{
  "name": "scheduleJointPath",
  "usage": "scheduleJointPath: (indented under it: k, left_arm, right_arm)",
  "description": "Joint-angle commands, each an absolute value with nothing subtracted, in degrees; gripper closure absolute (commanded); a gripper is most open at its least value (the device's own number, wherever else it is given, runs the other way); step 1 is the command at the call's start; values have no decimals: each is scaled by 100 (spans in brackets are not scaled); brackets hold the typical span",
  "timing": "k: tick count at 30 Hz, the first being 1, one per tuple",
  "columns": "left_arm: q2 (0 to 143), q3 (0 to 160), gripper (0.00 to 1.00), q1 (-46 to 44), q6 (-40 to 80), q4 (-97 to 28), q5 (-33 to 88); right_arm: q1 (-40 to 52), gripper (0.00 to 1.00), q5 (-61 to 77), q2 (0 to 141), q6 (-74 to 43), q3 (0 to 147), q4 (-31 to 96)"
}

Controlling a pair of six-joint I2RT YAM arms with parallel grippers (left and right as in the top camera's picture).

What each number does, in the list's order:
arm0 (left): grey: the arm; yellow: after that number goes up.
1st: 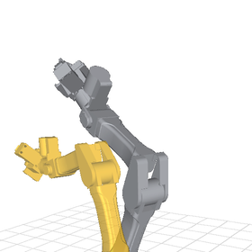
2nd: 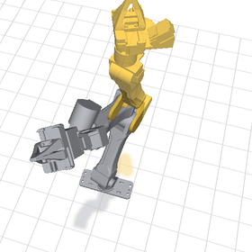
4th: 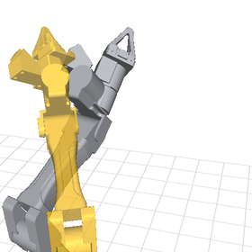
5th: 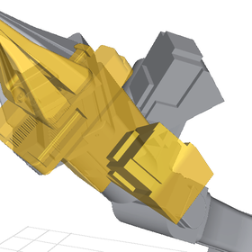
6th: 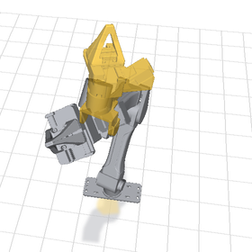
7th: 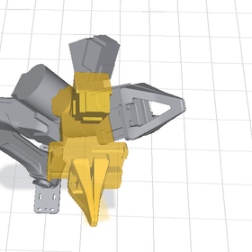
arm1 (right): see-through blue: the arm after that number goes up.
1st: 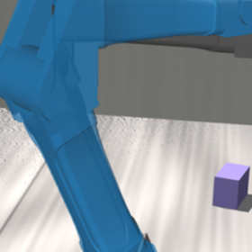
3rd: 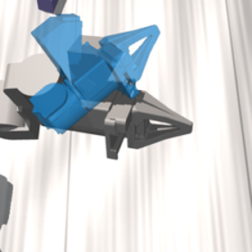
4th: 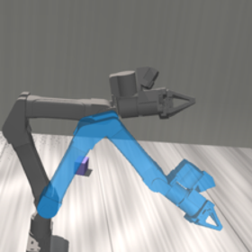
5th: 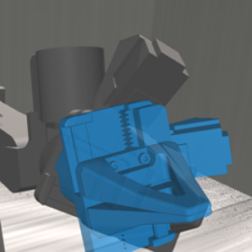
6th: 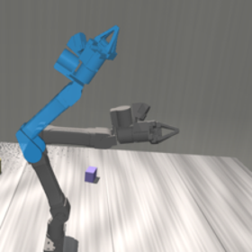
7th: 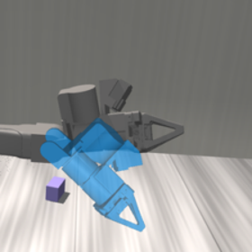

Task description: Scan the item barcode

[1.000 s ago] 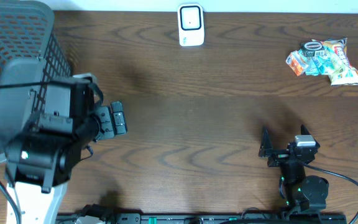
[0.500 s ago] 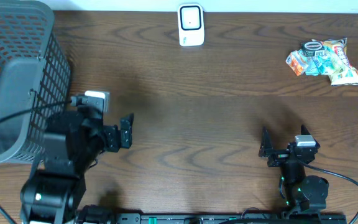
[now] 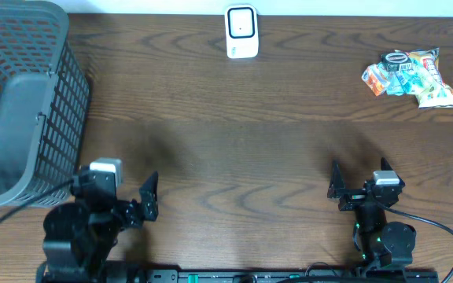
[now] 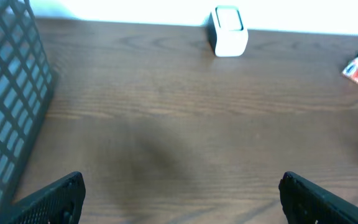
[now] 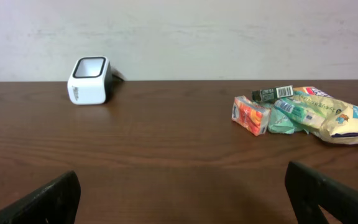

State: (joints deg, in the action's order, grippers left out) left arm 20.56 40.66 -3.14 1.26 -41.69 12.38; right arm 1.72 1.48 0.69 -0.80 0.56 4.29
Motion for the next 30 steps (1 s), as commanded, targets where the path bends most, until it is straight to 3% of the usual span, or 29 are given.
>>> scheduleJointPath:
  k: [1,12,30]
  left_arm:
    - [1693,3837,2,-290,91,-4145,1306]
    - [1332,3417,2,-248,-3,-3854,1221]
    - [10,1208,2,-178,95,-1232,1413]
  right_arm:
    - [143,1,121,32,-16,36,443]
    - [143,1,121,32,-16,36,443]
    - [143,1,121,32,-16,36,445]
